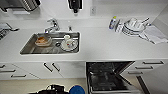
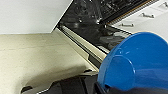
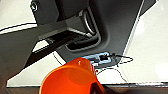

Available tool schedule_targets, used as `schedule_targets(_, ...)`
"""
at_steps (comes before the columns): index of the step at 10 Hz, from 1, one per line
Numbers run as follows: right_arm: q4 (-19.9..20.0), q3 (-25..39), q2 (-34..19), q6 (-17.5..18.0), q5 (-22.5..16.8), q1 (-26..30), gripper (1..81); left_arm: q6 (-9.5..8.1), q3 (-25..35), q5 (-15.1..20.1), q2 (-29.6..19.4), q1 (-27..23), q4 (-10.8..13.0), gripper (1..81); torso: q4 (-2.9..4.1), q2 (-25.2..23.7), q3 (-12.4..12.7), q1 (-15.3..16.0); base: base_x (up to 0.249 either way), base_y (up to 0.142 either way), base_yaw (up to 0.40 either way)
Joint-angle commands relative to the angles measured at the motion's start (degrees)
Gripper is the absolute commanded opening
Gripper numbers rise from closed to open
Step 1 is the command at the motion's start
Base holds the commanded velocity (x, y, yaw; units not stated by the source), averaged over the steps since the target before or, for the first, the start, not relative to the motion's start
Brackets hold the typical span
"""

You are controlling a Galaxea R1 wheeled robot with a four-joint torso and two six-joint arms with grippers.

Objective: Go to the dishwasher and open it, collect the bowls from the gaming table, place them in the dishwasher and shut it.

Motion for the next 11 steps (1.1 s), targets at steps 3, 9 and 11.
schedule_targets(3, -1.02, 1.37, -0.98, -0.04, -3.12, -0.46, 1.0, -0.68, 4.97, 15.81, 8.16, -17.28, -7.76, 1.0, 0.00, 0.05, -5.19, 0.00, 0.000, 0.000, 0.000)
schedule_targets(9, -1.02, 1.45, -0.54, -0.04, -2.42, -0.55, 1.0, -0.68, 1.02, 27.07, 26.19, -29.07, -13.49, 1.0, 0.00, 0.11, -4.81, 0.09, 0.000, 0.000, 0.000)
schedule_targets(11, -1.28, 1.54, -0.45, -0.13, -2.33, -0.73, 1.0, -3.22, -0.29, 26.37, 29.52, -29.51, -12.44, 1.0, 0.00, 0.11, -7.78, 0.09, 0.000, 0.000, 0.000)
